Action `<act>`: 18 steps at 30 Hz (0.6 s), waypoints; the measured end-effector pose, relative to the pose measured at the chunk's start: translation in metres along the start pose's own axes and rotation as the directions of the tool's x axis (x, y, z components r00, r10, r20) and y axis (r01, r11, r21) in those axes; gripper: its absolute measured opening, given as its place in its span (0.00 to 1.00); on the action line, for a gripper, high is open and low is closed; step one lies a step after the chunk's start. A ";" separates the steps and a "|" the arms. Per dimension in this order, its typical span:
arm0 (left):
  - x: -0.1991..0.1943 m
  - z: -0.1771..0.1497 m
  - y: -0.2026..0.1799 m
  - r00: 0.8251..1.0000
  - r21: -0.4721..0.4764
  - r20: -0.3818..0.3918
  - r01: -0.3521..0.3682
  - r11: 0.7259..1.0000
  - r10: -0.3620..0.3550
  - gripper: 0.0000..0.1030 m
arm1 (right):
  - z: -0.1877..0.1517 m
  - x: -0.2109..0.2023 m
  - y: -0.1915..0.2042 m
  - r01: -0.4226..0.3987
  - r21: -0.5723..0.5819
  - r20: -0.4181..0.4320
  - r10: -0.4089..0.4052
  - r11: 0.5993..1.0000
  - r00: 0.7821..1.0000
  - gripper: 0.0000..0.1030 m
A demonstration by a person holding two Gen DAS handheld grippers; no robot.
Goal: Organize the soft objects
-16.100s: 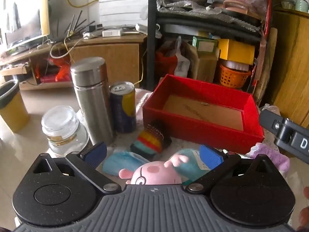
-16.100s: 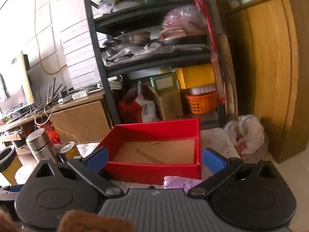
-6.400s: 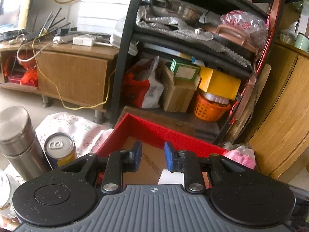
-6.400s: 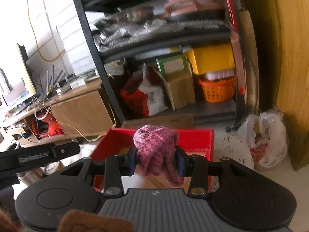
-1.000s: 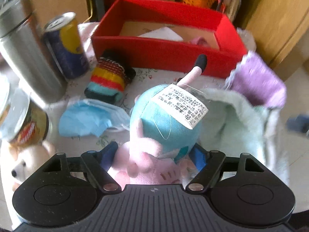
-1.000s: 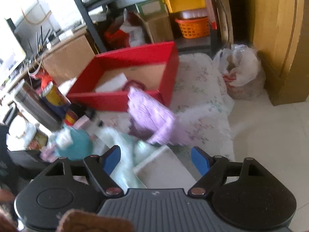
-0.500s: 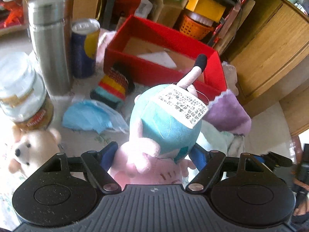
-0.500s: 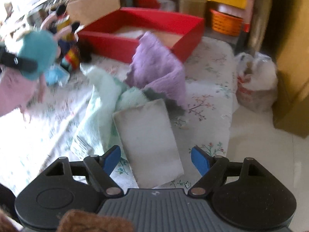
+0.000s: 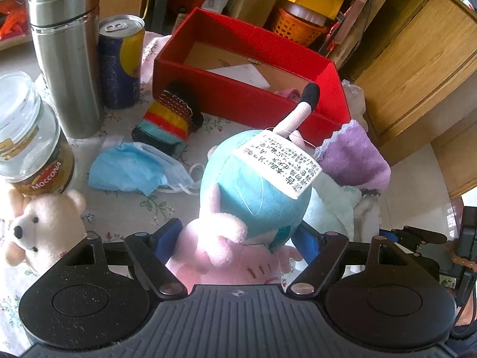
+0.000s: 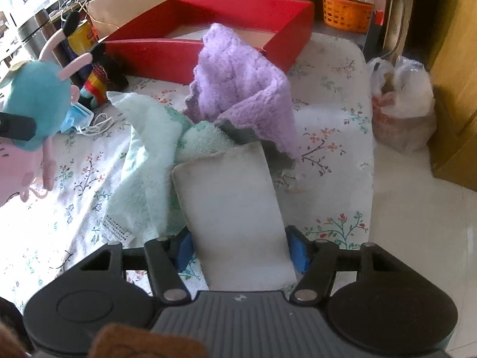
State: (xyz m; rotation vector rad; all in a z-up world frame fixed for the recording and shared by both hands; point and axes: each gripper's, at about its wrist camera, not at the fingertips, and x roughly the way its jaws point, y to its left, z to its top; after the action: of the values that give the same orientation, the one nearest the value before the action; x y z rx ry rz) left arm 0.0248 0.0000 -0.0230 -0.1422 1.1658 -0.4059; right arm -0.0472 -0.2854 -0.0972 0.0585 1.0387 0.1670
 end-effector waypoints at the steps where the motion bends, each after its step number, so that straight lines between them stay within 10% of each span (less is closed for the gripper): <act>1: 0.000 0.000 -0.001 1.000 0.003 0.000 0.001 1.000 -0.001 0.75 | -0.001 -0.002 0.001 0.001 0.004 0.001 -0.001 1.000 1.000 0.33; 18: -0.023 -0.001 -0.017 0.999 0.042 0.054 0.000 0.999 -0.003 0.75 | 0.014 -0.059 0.018 -0.112 0.085 0.122 0.101 0.990 0.987 0.33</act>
State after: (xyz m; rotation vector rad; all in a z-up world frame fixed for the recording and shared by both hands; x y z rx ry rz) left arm 0.0120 -0.0066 0.0016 -0.1165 1.1033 -0.4254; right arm -0.0668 -0.2775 -0.0373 0.2049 0.9261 0.2108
